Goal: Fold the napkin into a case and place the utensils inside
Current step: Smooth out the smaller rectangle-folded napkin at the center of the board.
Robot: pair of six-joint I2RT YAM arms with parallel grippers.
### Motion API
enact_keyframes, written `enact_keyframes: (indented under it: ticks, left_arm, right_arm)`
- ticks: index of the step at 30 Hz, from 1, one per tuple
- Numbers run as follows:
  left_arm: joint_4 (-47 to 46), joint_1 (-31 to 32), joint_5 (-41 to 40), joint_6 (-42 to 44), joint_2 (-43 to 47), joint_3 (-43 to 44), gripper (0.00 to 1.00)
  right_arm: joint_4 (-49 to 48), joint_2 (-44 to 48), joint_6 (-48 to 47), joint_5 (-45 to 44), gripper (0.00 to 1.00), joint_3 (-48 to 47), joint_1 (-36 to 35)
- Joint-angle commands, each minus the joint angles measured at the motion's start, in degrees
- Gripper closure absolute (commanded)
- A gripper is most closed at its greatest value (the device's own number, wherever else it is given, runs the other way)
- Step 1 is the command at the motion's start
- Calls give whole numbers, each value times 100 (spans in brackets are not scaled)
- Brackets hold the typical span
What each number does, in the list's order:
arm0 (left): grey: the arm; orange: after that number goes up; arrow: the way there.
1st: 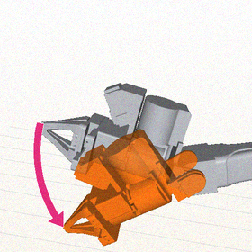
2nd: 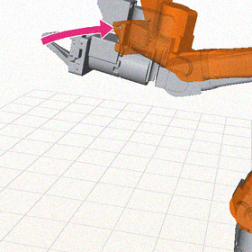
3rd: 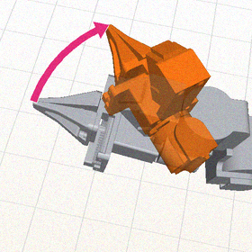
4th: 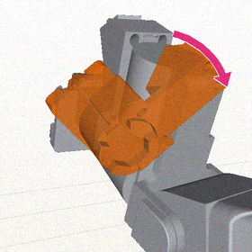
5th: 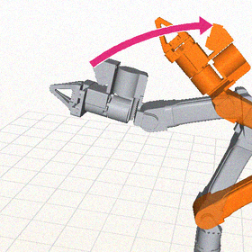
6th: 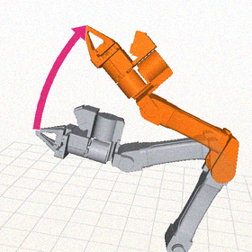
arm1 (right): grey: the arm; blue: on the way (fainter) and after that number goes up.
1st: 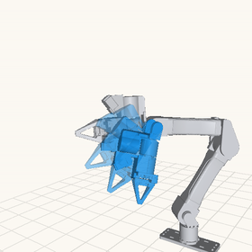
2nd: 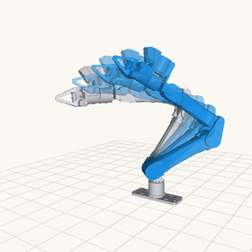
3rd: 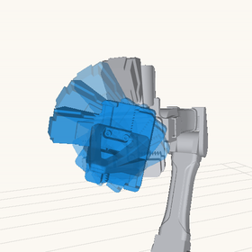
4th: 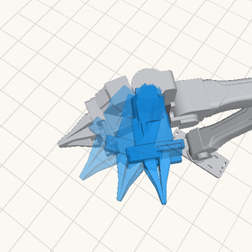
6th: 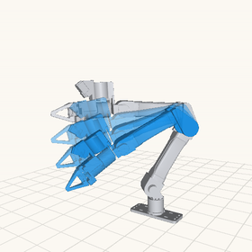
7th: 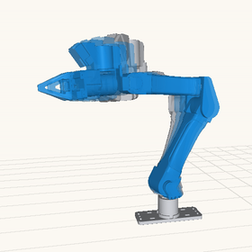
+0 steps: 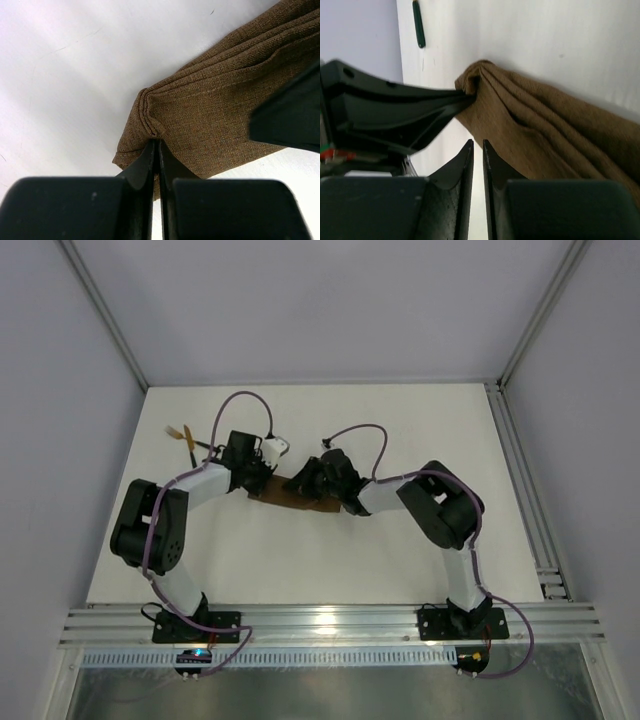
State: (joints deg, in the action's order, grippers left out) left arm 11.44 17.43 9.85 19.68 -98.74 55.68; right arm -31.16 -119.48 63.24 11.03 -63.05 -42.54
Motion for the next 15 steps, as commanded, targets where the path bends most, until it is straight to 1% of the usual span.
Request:
enact_keyframes:
  ticks: [1, 5, 7, 8, 9, 11, 12, 13, 14, 15]
  left_arm:
    - [464, -73, -71, -96, -348, -172, 99]
    - [464, -73, -27, -96, -348, -180, 99]
    - [464, -73, -27, -87, -365, -163, 99]
    - [464, -73, -27, -96, -365, -163, 99]
    - [464, -73, -18, -96, -348, -163, 99]
    - [464, -73, -9, -105, -322, -180, 98]
    - [455, -73, -9, -105, -313, -189, 98]
    - [455, -73, -9, -96, -313, -189, 98]
    - [438, -73, -18, -96, -313, -207, 99]
    - [429, -73, -27, -96, -313, -207, 99]
  right_arm:
    - [74, 705, -637, 549, 83, 450, 62]
    - [635, 1426, -1322, 497, 75, 951, 71]
    - [891, 1699, -1753, 279, 73, 1022, 80]
    - [1205, 1952, -1911, 208, 67, 1040, 80]
    - [1356, 2094, -2199, 146, 64, 1049, 80]
    - [1768, 2541, -2421, -39, 53, 1110, 88]
    - [1988, 2709, -2518, -144, 50, 1110, 80]
    - [2252, 2867, -2701, -301, 47, 1093, 80]
    - [2759, 3156, -2764, -703, 43, 1058, 88]
    - [3016, 3272, -2826, -959, 40, 1049, 88]
